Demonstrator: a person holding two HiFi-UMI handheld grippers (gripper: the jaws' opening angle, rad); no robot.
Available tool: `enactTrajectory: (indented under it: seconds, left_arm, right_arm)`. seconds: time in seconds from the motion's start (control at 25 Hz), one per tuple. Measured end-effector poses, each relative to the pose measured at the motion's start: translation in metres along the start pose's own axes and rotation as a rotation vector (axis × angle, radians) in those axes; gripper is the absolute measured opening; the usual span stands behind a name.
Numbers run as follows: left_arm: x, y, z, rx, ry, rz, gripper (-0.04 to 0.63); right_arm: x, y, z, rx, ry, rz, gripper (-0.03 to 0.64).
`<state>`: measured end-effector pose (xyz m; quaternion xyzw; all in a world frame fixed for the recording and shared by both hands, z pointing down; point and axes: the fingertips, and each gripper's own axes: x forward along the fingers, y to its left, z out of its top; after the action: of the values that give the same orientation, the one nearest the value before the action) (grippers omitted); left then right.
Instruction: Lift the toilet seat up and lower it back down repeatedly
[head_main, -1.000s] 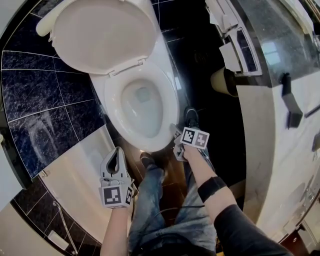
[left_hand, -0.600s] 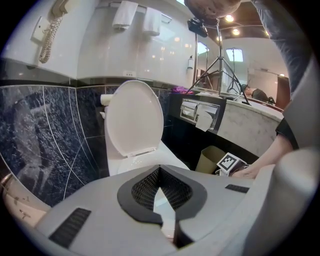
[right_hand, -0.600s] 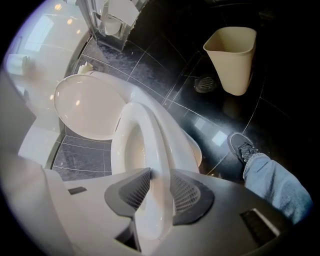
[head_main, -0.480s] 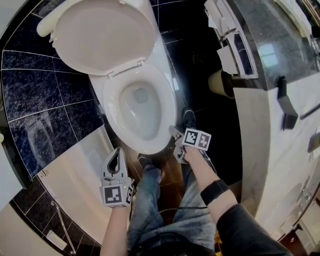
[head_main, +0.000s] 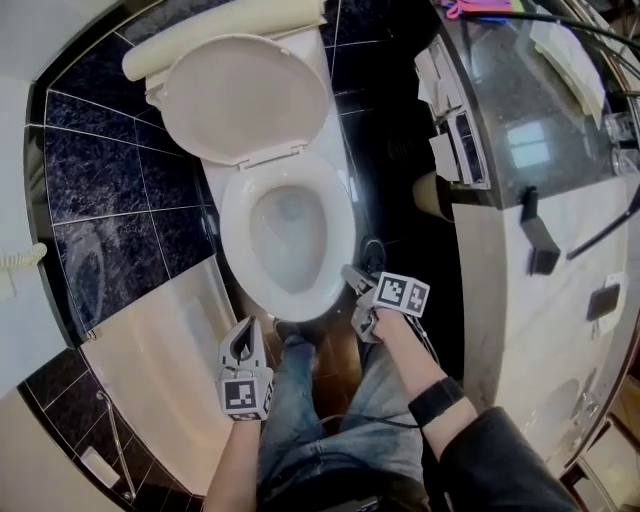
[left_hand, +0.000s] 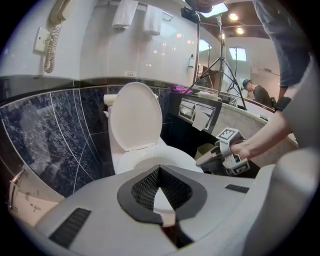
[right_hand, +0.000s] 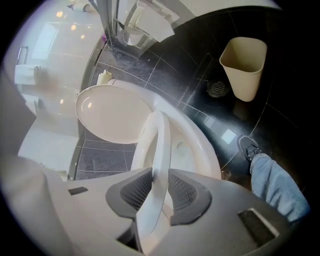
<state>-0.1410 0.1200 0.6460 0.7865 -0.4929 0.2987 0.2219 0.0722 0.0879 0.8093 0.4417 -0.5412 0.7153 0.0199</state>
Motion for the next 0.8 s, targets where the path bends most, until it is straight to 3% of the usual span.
enactTrajectory:
  seconds: [0.16,0.32,0.56,0.8]
  left_arm:
    - [-0.013,-0.005,-0.032,-0.071,0.107,0.024,0.0]
    - [0.002,-0.017,-0.05,-0.198,0.184,0.017,0.0]
    - [0.039,-0.014,0.01,-0.341,0.106,0.03,0.0]
    - [0.044,0.004,0.068,-0.364,0.047,0.093,0.0]
  right_arm:
    - [-0.017,0.043,0.017,-0.047,0.008,0.016,0.118]
    - [-0.032,0.086,0.037,-0.081,0.001,0.042,0.13]
    - [-0.037,0.128,0.055,-0.106,0.005,0.058,0.133]
    - [-0.042,0.158,0.076,-0.115,0.027,0.07,0.138]
